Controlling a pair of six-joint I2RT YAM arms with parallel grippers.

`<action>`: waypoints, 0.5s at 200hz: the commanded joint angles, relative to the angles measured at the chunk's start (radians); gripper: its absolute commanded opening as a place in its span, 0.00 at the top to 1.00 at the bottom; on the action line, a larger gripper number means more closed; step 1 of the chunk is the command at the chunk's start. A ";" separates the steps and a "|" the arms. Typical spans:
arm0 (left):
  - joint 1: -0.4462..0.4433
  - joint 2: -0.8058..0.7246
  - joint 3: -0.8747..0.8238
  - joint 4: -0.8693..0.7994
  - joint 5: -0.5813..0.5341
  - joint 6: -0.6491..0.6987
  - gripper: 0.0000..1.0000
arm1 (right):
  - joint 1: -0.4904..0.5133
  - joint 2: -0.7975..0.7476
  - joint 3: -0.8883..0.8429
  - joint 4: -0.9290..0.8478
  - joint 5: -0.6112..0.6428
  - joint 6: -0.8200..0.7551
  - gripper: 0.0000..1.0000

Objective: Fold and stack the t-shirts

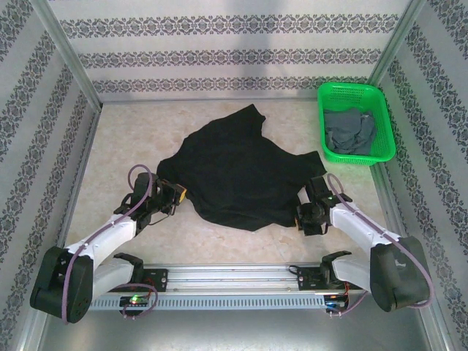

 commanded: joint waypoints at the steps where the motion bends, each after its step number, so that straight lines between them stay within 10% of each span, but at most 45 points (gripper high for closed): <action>1: -0.036 -0.007 0.014 -0.021 0.041 0.006 1.00 | -0.061 -0.002 0.114 0.011 0.107 -0.122 1.00; 33: -0.202 0.134 0.058 0.024 0.139 -0.001 1.00 | -0.187 -0.003 0.214 -0.121 0.137 -0.304 1.00; 76: -0.262 0.118 0.128 -0.117 0.214 0.081 0.32 | -0.295 0.016 0.222 -0.141 0.115 -0.433 1.00; 100: -0.210 0.011 0.224 -0.385 0.174 0.192 0.33 | -0.305 0.058 0.237 -0.139 0.100 -0.474 1.00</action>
